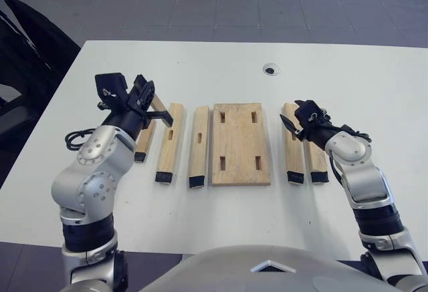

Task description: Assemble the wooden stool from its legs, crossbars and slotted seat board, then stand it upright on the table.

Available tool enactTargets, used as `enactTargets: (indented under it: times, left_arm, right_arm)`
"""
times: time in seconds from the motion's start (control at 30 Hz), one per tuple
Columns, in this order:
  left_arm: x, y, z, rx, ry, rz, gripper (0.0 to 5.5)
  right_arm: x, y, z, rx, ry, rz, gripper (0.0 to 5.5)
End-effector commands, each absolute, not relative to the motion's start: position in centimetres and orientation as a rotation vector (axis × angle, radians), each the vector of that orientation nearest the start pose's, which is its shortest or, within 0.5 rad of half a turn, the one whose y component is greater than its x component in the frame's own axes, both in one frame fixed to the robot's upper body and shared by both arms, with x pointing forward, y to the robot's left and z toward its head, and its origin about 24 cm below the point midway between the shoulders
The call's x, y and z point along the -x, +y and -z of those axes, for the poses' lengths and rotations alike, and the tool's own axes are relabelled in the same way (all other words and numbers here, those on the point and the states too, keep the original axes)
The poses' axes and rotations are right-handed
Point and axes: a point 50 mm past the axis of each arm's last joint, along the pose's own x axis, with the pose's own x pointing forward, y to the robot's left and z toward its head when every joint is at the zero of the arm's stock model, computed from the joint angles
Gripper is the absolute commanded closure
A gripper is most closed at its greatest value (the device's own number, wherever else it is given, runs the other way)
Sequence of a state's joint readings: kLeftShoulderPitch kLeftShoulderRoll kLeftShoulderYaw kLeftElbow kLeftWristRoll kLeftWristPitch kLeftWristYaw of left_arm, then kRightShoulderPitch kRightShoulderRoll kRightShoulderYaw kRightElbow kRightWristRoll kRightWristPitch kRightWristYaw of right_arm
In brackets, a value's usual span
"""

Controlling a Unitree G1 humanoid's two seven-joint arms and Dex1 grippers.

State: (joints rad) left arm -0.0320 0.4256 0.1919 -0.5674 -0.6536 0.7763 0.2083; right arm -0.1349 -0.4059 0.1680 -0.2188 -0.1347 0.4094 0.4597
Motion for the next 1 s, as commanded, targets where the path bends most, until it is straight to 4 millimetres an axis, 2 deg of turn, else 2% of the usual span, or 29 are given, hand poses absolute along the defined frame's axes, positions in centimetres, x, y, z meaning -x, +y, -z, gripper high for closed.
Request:
enactTargets:
  times: [0.03,0.27,0.5,0.9,1.0]
  left_arm:
    - [-23.1,20.8,-12.4,0.073,0.175,-0.063,5.07]
    - [-22.7,19.9,-11.7,0.112,0.19,-0.04,5.07]
    - [-22.3,20.0,-11.2,0.063,0.188,-0.05,5.07]
    - [-22.7,19.7,-9.9,0.075,0.206,-0.05,5.07]
    - [-22.8,20.0,-10.2,0.068,0.186,-0.06,5.07]
  right_arm:
    - [-26.6,-15.6,-8.3,0.537,0.184,-0.527,2.83]
    - [-26.4,-15.4,-8.2,0.551,0.182,-0.532,2.83]
    - [-26.3,-15.5,-8.4,0.554,0.181,-0.535,2.83]
    - [-26.0,-15.2,-8.3,0.557,0.18,-0.543,2.83]
    - [-25.8,-15.2,-8.2,0.556,0.187,-0.543,2.83]
